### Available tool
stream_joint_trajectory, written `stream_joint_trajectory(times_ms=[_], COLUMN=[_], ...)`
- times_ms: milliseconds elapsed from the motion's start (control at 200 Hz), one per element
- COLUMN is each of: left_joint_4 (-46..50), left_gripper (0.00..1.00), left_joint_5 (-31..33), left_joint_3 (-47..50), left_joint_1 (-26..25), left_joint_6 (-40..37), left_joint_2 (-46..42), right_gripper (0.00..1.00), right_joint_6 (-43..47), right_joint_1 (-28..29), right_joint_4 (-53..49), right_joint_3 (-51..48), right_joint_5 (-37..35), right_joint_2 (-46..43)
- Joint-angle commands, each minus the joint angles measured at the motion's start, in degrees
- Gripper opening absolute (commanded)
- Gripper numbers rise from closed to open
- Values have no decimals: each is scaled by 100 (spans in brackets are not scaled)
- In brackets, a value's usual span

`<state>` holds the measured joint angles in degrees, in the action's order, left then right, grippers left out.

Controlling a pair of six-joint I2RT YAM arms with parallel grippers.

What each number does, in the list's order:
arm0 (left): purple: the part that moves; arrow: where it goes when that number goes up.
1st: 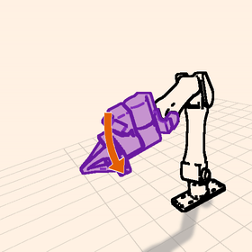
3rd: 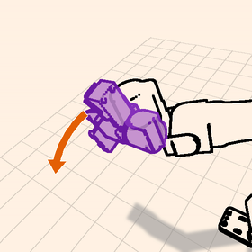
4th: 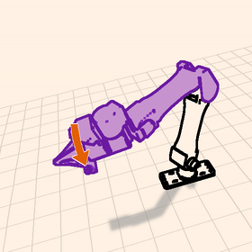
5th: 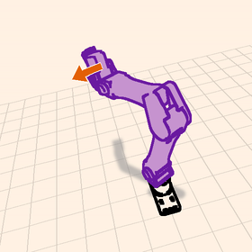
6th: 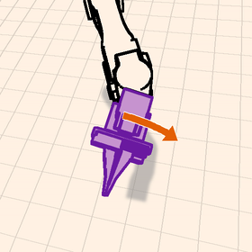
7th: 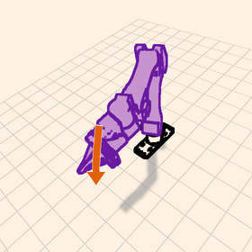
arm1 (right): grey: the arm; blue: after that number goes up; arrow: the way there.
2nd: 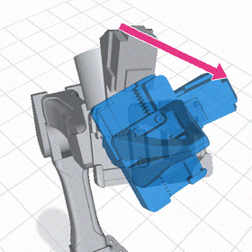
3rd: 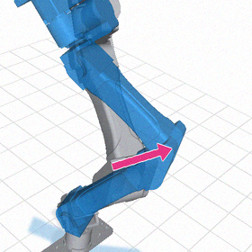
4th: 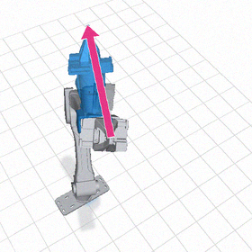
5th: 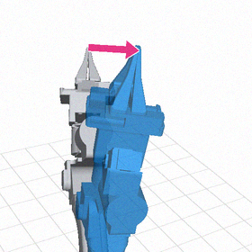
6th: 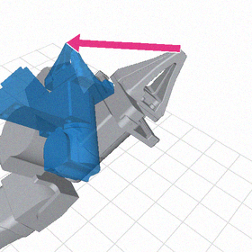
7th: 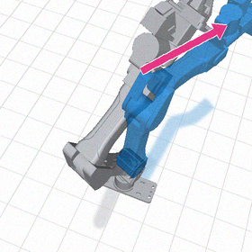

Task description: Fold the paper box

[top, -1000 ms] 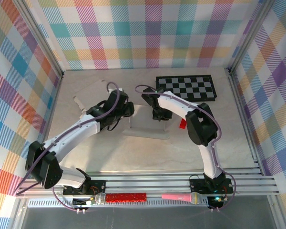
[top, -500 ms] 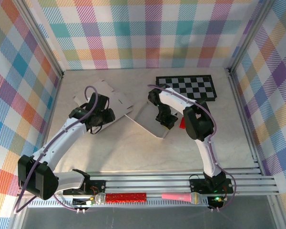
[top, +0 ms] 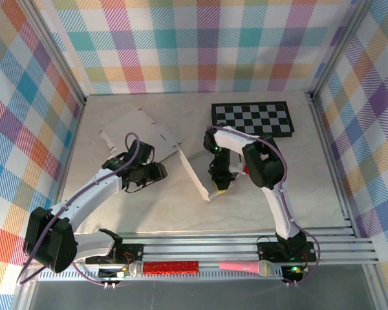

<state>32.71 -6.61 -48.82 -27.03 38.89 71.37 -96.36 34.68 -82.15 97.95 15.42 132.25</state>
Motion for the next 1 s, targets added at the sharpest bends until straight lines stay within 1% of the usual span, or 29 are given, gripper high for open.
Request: stream_joint_trajectory(times_ms=[0, 35, 115, 180, 255, 280, 330, 405, 455, 510, 570, 630, 695, 735, 790, 855, 930, 995], left_joint_4=[-355, -383, -406, -354, -406, -441, -514, -635, -707, -777, -835, -888, -986, -1055, -1134, -1219, -1310, -1319], left_gripper=[47, 47, 47, 47, 47, 47, 46, 46, 46, 46, 46, 46, 46, 46, 46, 46, 46, 46], left_joint_5=[-174, -173, -161, -75, -62, -69, -110, -130, -130, -154, -189, -226, -275, -317, -350, -384, -435, -438], left_joint_3=[103, 92, 52, -19, -53, -58, -75, -102, -111, -142, -185, -232, -239, -247, -267, -295, -319, -361], left_joint_1=[-122, -151, -170, -196, -198, -198, -198, -224, -241, -249, -250, -251, -259, -268, -277, -286, -286, -294], left_joint_6=[55, 46, 0, -80, -101, -102, -89, -42, 14, 53, 91, 134, 200, 244, 288, 339, 403, 422], left_joint_2=[203, 231, 290, 332, 387, 398, 437, 456, 450, 456, 489, 547, 612, 648, 705, 761, 844, 920], right_gripper=[0, 1, 12, 26, 41, 45, 51, 57, 59, 57, 54, 53, 60, 64, 67, 67, 67, 64], right_joint_6=[-612, -628, -650, -652, -511, -434, -221, 281, 921, 1900, 3129, 4258, 5304, 5846, 6369, 6740, 6908, 6923], right_joint_1=[131, 144, 147, 166, 189, 188, 180, 186, 195, 213, 268, 416, 694, 873, 1047, 1174, 1283, 1327], right_joint_4=[292, 389, 692, 983, 1011, 1008, 1053, 1153, 1403, 1976, 2483, 3188, 3749, 3836, 3546, 3020, 2676, 2521], right_joint_3=[-366, -450, -677, -912, -1066, -1116, -1204, -1281, -1296, -1365, -1417, -1472, -1351, -1138, -650, -76, 320, 485], right_joint_5=[196, 222, 225, 90, -164, -254, -509, -1058, -1396, -1619, -1667, -1527, -1321, -1189, -1023, -869, -850, -866], right_joint_2=[-67, -139, -459, -896, -1425, -1601, -1970, -2486, -2761, -3056, -3332, -3616, -3853, -3856, -3662, -3286, -3008, -2863])
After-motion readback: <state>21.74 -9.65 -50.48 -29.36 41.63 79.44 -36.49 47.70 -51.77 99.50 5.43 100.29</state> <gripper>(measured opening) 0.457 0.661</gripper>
